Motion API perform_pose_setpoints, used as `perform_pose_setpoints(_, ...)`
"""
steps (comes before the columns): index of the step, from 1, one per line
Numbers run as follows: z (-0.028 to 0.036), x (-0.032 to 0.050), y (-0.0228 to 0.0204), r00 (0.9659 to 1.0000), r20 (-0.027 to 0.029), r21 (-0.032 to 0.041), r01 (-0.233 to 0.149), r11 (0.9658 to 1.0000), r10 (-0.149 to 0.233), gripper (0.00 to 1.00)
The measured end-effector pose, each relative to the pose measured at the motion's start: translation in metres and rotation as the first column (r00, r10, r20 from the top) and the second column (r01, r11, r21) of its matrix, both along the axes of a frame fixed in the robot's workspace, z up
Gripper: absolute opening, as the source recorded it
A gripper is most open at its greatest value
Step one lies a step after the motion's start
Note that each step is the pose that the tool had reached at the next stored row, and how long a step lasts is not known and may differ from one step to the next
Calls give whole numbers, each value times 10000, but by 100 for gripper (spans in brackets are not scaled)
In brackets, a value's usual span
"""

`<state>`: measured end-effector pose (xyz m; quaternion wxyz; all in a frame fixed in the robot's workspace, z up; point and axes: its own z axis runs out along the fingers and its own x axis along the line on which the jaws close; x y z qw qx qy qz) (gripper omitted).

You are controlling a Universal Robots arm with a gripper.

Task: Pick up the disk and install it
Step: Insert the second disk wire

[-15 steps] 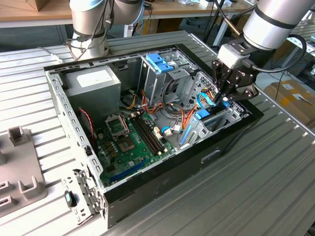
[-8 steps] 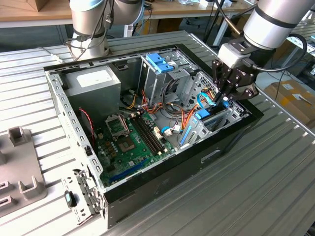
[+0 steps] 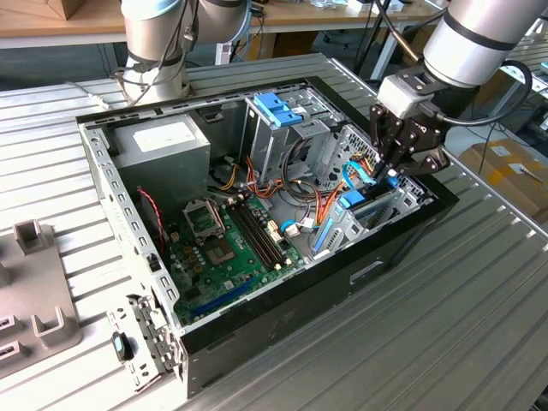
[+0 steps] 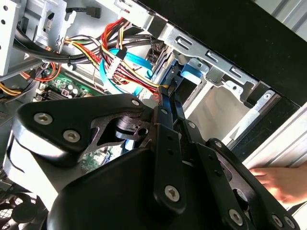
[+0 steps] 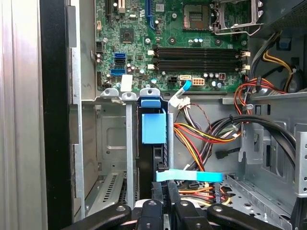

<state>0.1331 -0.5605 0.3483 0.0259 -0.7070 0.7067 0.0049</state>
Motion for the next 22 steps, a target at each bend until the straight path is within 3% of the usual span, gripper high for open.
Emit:
perform_pose_setpoints(4,-40,0,0,10000,0,-3,1,10000,-1,16)
perform_pose_setpoints(12,-48,0,0,10000,0,9,0,10000,0,18)
perform_pose_setpoints(13,-43,0,0,10000,0,0,1,10000,-1,24)
perform_pose_setpoints(17,-1,2,10,10000,0,0,1,10000,-1,24)
perform_pose_setpoints(22,3,38,10,10000,-11,-1,1,10000,-1,24)
